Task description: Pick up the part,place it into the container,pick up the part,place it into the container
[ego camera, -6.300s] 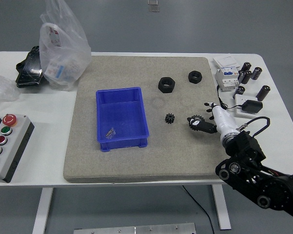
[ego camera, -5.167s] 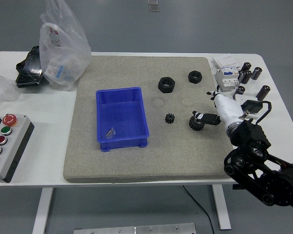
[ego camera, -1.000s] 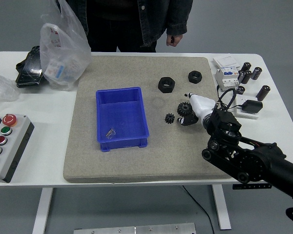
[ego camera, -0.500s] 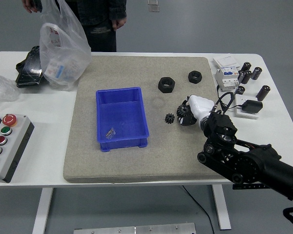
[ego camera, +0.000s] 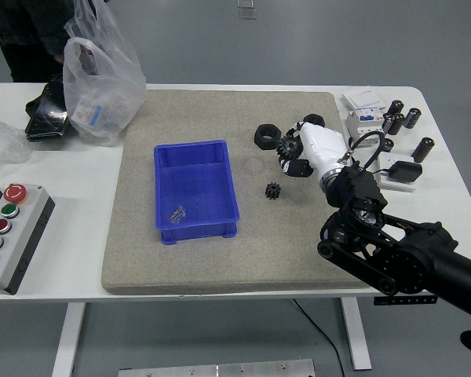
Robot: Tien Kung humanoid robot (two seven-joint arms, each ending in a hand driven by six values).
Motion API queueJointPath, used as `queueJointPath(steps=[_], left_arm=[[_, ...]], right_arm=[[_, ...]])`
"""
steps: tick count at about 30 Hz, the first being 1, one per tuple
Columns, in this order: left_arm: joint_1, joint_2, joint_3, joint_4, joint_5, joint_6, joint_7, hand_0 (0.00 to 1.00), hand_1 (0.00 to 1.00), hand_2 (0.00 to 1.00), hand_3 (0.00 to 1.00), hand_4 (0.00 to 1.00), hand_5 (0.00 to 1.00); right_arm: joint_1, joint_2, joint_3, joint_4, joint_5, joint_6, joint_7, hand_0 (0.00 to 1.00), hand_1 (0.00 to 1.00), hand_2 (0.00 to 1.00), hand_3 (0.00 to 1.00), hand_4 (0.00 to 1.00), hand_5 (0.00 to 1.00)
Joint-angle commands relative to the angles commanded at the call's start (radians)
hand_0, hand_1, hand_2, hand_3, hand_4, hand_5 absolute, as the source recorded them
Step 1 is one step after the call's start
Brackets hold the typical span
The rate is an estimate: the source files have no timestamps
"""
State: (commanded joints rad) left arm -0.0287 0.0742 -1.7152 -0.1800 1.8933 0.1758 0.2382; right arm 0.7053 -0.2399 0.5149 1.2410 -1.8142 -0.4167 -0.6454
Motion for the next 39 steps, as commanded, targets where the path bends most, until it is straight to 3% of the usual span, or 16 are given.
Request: queueJointPath(steps=[5,7,11,18,23,29,30,35,36,39], left_arm=[[-0.001,0.000,0.003,0.000,-0.001,-0.001,-0.001,0.696,0.551,0.542,0.639,0.598,0.078],[-0.001,0.000,0.004,0.000,-0.002,-0.001,-0.001,0.696,0.551,0.542,0.638,0.598,0.080],[0.000,0.001,0.002,0.000,0.001,-0.001,0.001,0.696,0.551,0.542,0.638,0.598,0.080],[-0.001,0.002,0.001,0.000,0.004,-0.002,0.002,0.696,0.551,0.542,0.639,0.599,0.083],[0.000,0.002,-0.001,0.000,0.007,-0.003,0.003,0.696,0.551,0.542,0.639,0.599,0.083],[0.001,0.002,-0.003,0.000,0.010,-0.005,0.004,0.696,0.552,0.542,0.639,0.600,0.083],[0.001,0.002,-0.003,0.000,0.010,-0.005,0.004,0.696,0.552,0.542,0.638,0.600,0.084],[0.000,0.002,-0.004,0.000,0.012,-0.006,0.005,0.696,0.552,0.542,0.638,0.600,0.084],[0.000,0.002,-0.005,0.000,0.012,-0.006,0.005,0.695,0.551,0.542,0.637,0.600,0.084],[-0.001,0.002,-0.005,0.000,0.012,-0.006,0.005,0.695,0.551,0.542,0.637,0.600,0.084]], right_arm=[[0.025,0.015,-0.051,0.033,0.185,-0.109,0.108,0.283,0.551,0.434,0.529,0.559,0.002],[0.033,0.023,-0.071,0.033,0.263,-0.150,0.164,0.330,0.556,0.443,0.545,0.582,0.002],[0.044,0.032,-0.093,0.028,0.400,-0.179,0.264,0.330,0.556,0.443,0.545,0.582,0.002],[0.045,0.045,-0.128,0.011,0.633,-0.096,0.442,0.361,0.575,0.465,0.587,0.638,0.002],[0.044,0.049,-0.143,-0.003,0.768,-0.041,0.525,0.361,0.575,0.465,0.587,0.638,0.002],[0.049,0.051,-0.146,-0.006,0.830,-0.016,0.528,0.384,0.581,0.477,0.601,0.637,0.002],[0.051,0.051,-0.146,-0.006,0.825,-0.015,0.525,0.379,0.614,0.515,0.665,0.641,0.002],[0.054,0.054,-0.135,-0.006,0.786,-0.004,0.503,0.379,0.614,0.515,0.665,0.641,0.002],[0.055,0.054,-0.133,-0.006,0.779,-0.002,0.500,0.330,0.623,0.586,0.681,0.630,0.007],[0.056,0.054,-0.128,-0.006,0.760,-0.001,0.489,0.330,0.623,0.586,0.681,0.630,0.007]])
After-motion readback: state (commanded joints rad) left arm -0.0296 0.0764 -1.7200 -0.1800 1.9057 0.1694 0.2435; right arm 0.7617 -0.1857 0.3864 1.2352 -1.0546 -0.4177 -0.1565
